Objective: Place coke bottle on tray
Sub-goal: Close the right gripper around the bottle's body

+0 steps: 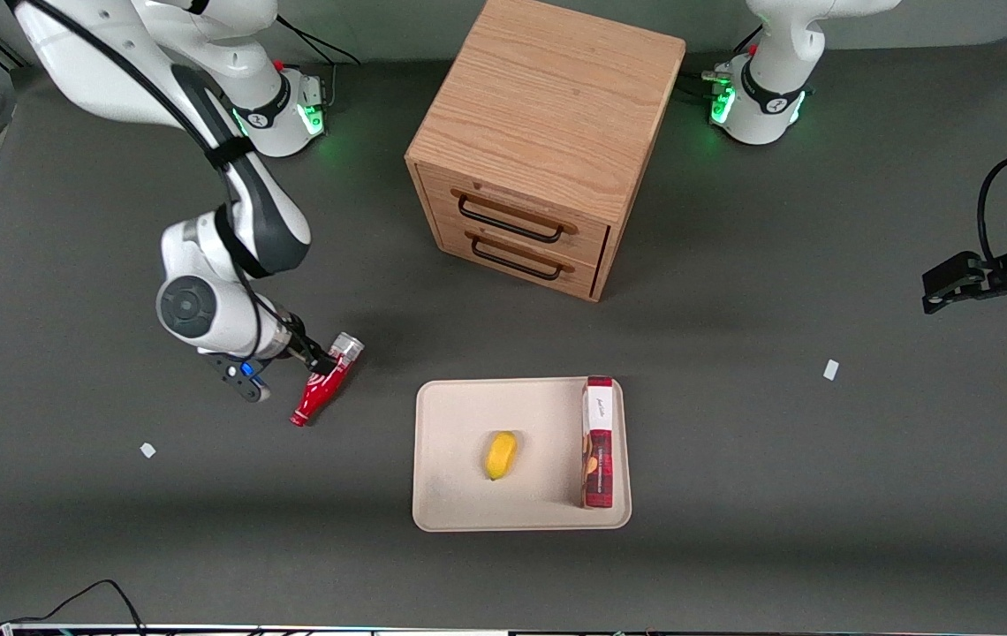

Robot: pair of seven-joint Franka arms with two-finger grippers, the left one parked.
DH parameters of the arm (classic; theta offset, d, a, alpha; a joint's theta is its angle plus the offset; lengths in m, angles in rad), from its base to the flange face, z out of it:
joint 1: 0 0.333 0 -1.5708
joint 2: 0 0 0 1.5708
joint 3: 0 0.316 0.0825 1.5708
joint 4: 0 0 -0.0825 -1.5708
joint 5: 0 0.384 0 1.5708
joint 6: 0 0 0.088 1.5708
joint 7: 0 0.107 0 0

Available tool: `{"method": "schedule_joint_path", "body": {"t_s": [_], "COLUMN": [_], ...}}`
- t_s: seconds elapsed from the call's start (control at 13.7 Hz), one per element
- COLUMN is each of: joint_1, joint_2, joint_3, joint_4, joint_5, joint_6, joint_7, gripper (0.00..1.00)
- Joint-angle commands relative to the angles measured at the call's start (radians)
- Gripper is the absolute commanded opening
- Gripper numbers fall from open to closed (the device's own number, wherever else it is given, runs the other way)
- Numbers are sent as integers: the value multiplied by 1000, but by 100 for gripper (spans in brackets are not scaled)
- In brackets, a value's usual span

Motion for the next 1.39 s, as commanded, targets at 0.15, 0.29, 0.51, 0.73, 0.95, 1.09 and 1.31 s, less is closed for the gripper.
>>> {"method": "schedule_joint_path", "body": {"t_s": [0.15,0.29,0.51,0.73,0.95,1.09,1.31], "joint_1": [15,15,15,15,15,9,6], "joint_2": [130,150,148,136,60,-8,-48], "joint_3": [1,2,8,16,18,25,46], "joint_4": [15,15,16,21,50,117,329], "joint_5": [-116,-144,-168,-170,-168,-167,-153], "joint_6": [181,200,186,178,74,-62,-330], "joint_7": [133,134,120,88,7,-85,-210], "gripper": [100,25,0,0,0,0,0]}}
